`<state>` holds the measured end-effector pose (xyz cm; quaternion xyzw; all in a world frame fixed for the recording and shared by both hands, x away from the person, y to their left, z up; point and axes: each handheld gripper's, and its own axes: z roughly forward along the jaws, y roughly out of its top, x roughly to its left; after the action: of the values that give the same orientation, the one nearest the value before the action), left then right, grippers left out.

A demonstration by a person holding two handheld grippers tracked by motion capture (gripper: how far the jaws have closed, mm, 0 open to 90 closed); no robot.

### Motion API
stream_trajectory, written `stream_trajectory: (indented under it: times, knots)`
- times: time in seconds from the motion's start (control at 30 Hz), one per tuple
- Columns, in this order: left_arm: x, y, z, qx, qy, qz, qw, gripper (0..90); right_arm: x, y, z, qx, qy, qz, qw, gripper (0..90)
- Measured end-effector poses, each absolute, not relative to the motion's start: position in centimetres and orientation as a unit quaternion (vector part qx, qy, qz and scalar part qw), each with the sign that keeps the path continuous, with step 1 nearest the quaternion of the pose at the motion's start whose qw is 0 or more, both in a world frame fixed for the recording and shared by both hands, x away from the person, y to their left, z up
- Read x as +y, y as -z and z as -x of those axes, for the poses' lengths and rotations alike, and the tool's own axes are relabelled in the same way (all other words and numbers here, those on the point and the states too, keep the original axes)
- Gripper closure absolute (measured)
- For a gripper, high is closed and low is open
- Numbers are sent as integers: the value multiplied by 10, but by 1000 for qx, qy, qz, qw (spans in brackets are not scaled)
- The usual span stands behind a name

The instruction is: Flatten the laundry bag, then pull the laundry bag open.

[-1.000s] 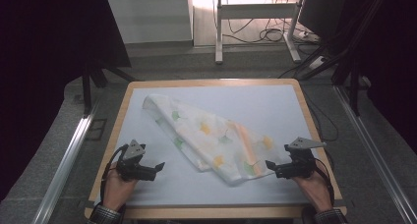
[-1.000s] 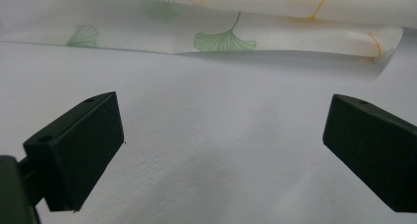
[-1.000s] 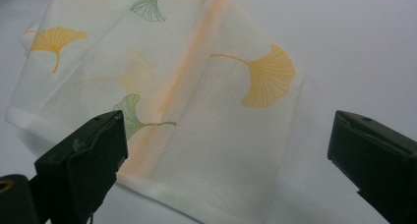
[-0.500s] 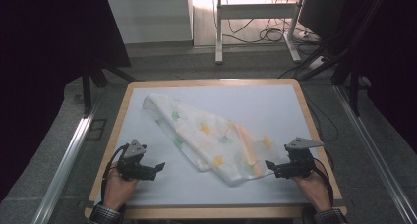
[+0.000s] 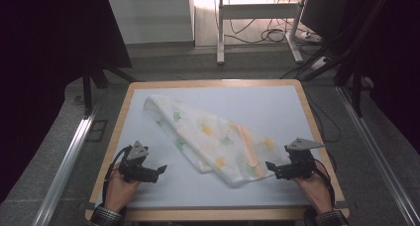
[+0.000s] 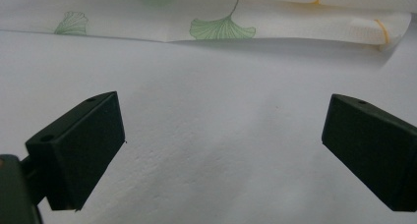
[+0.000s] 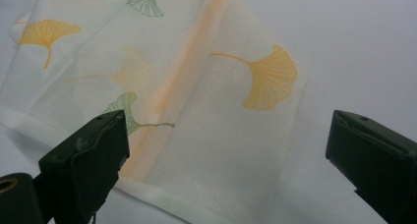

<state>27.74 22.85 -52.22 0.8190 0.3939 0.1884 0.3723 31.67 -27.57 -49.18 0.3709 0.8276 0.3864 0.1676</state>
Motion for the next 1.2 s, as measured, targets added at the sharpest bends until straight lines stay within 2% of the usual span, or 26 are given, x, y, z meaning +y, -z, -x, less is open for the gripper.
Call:
stream_trajectory:
  times: [0.43,1.2]
  knots:
    - [226,524,-278,387,-187,-827,362,17,-267,489,-317,828,-394,-368,151,31]
    - [225,526,-279,384,-184,-832,356,15,-233,489,-317,833,-398,-355,149,29]
